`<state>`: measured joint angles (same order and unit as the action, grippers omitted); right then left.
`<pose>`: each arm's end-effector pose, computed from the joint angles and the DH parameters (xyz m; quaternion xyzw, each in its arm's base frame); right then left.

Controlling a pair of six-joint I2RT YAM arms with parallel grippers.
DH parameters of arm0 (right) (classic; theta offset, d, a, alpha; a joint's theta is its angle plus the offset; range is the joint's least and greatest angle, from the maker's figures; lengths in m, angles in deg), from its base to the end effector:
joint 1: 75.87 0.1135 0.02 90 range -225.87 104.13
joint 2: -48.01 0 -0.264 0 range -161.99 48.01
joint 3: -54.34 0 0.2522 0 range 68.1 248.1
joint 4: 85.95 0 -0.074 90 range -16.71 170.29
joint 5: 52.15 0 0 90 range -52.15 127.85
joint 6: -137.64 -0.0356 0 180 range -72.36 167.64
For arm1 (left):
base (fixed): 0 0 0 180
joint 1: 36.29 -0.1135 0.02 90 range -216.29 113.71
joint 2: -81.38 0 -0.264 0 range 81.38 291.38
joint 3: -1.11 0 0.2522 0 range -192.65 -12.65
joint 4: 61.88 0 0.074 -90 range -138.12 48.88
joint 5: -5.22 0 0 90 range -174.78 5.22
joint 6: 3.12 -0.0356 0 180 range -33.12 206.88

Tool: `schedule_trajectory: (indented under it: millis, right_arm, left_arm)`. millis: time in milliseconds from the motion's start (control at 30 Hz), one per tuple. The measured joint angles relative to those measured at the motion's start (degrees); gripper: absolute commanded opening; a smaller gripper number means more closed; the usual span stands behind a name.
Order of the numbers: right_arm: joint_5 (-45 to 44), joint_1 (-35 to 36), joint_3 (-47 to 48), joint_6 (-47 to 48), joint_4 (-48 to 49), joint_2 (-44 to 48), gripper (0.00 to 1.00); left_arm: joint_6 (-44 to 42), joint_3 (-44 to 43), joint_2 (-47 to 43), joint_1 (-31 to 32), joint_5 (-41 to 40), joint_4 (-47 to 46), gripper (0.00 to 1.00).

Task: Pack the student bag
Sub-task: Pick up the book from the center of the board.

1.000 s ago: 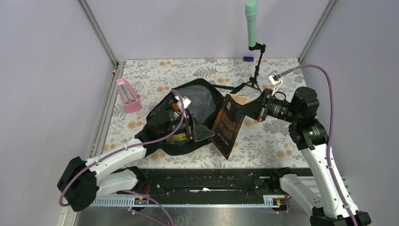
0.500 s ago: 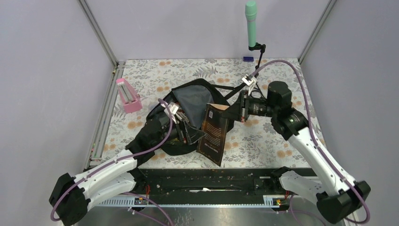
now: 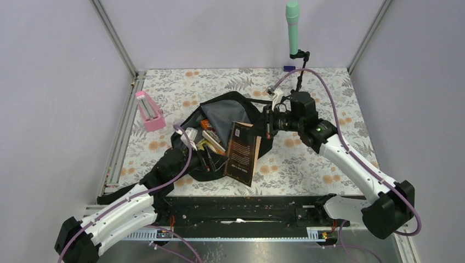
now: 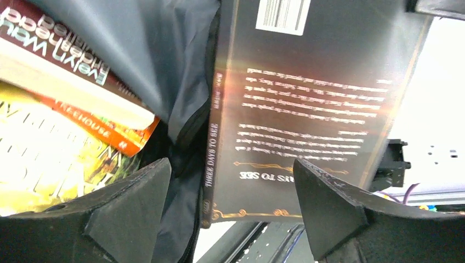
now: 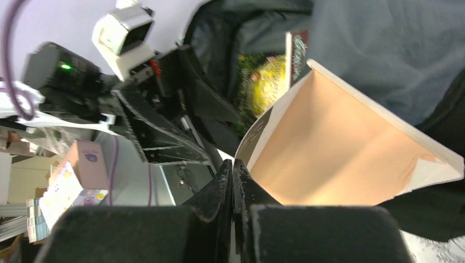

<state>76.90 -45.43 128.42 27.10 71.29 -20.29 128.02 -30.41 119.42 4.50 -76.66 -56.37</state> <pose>0.2219 0.1564 0.3545 -0.2635 0.7376 0.4838 0.3906 0.1250 -0.1145 0.2248 0.0422 0.7755 -0.4530 0.4378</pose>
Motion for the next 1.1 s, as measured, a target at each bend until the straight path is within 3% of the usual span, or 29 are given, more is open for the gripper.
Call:
schedule_trajectory:
  millis: [333, 800, 1100]
  right_arm:
    - [-2.2, 0.0, -8.6, 2.6, 3.9, -8.5, 0.0]
    - [-3.7, 0.0, -11.8, 2.8, 10.1, -9.7, 0.0]
    - [-4.0, 0.0, -12.1, 2.8, 11.0, -9.8, 0.0]
  left_arm:
    - [0.8, 1.5, 3.6, -0.1, 0.2, 0.3, 0.7]
    - [2.6, 2.2, 16.0, -0.3, 0.1, -5.2, 0.55]
    - [4.3, 2.5, 19.5, -0.5, 0.6, -10.6, 0.35]
